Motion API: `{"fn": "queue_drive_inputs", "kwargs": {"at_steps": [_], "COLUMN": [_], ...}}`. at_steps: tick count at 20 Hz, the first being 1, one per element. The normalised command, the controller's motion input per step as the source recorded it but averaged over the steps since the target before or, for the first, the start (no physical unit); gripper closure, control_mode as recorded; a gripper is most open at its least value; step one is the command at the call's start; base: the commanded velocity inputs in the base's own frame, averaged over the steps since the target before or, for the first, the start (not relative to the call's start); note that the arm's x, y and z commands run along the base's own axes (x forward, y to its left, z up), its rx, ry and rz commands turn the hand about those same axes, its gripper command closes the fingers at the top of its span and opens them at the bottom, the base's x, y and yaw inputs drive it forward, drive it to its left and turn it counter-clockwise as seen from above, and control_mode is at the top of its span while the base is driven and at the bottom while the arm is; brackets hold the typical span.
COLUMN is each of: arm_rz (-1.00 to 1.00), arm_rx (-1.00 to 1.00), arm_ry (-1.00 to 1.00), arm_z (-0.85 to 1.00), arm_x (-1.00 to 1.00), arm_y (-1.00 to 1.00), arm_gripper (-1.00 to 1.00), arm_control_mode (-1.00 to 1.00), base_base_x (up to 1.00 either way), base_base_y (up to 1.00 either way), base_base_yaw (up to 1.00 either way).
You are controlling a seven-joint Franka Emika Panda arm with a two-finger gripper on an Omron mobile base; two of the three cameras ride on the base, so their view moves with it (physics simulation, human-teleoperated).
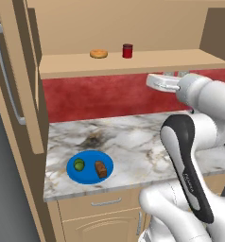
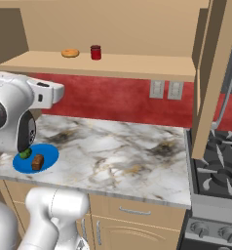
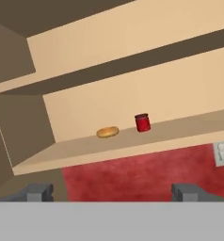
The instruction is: Pick the avocado and bread from the counter and place them on the plate. Then pick the jam from the cabinet and place it next to the plate. Lastly close the cabinet door.
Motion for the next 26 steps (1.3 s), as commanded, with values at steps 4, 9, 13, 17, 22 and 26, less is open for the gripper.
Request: {"fn": "queue_drive_inputs", "kwargs": {"at_steps": [4, 9, 13, 17, 22, 26], "arm_rz": [-0.01, -0.02, -0.04, -0.08, -0.01, 0.00], "arm_rx": [0.00, -0.01, -0.06, -0.07, -0.07, 0.00], "arm_ry": [-0.11, -0.14, -0.13, -0.03, 0.01, 0.00], "arm_z": [0.29, 0.20, 0.07, 0.03, 0.00, 0.00], "arm_x": [-0.04, -0.13, -0.06, 0.00, 0.01, 0.00], "arm_y": [-0.06, -0.07, -0.02, 0.00, 0.05, -0.02], "arm_gripper": [-1.00, -1.00, -1.00, -1.00, -1.00, -1.00], "arm_control_mode": [-1.00, -1.00, -1.00, -1.00, -1.00, -1.00], "base_base_x": [0.00, 0.00, 0.00, 0.00, 0.00, 0.00], "base_base_y": [0.00, 0.00, 0.00, 0.00, 0.00, 0.00], "base_base_yaw": [0.00, 0.00, 0.00, 0.00, 0.00, 0.00]}}
